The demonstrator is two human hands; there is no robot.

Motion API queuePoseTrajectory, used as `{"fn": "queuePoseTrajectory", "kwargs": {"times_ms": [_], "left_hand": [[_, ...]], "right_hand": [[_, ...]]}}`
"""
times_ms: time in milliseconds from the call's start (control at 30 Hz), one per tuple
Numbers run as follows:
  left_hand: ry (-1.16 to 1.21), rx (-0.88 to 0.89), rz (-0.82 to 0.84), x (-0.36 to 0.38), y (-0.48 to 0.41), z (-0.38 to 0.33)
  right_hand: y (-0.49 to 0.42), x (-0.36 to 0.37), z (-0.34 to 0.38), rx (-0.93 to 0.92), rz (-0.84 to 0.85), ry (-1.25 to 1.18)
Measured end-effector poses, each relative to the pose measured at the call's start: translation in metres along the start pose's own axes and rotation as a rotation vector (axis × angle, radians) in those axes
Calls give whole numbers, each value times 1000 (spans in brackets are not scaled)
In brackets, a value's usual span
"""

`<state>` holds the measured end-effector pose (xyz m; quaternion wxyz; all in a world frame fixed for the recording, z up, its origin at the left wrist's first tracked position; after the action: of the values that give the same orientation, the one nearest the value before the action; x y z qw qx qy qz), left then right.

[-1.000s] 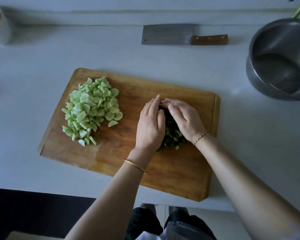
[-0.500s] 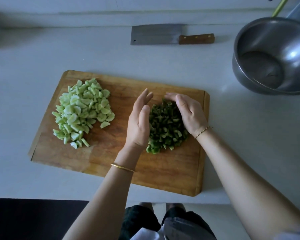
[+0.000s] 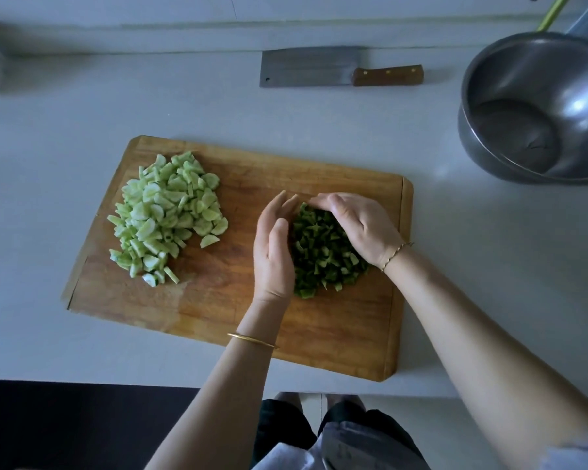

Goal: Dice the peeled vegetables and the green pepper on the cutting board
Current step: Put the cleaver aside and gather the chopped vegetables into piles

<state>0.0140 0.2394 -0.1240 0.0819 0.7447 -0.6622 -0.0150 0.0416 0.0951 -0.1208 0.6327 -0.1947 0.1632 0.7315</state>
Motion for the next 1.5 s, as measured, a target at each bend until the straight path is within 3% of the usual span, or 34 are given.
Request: {"fn": "queuePoseTrajectory", "kwargs": {"times_ms": [67, 167, 333, 500, 633, 767, 1000, 1233, 1400, 1500], "left_hand": [[45, -14, 21, 4, 2, -3], [167, -7, -103, -15, 2, -9], [137, -5, -217, -24, 12, -2], [55, -14, -180, 2, 19, 0], [156, -14, -210, -6, 23, -6], [176, 32, -344, -27, 36, -8], [99, 8, -402, 11, 44, 1], [158, 48, -507, -12, 46, -12], [401, -70, -518, -23, 33, -13], [515, -155, -460, -18, 29, -14]], "right_hand": [[-1, -5, 1, 3, -30, -32], [0, -16, 1, -3, -106, -64], [14, -21, -10, 65, -258, -109], [18, -7, -2, 49, -248, -116], [22, -14, -1, 58, -256, -209], [31, -28, -9, 95, -358, -269], [49, -9, -6, 162, -590, -279], [48, -19, -21, 240, -519, -472], [45, -25, -9, 204, -527, -433], [39, -26, -3, 247, -523, -717]]}}
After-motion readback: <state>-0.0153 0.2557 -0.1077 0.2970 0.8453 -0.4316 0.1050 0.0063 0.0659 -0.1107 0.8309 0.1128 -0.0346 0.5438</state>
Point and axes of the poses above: each hand's wrist, its own y-axis away from the middle knuckle, its own x-axis out of the palm, z = x × y, the point moved 8 cm from there along -y, towards the middle knuckle, and after that the axes turned 3 degrees about -z, right-handed, at the moved point
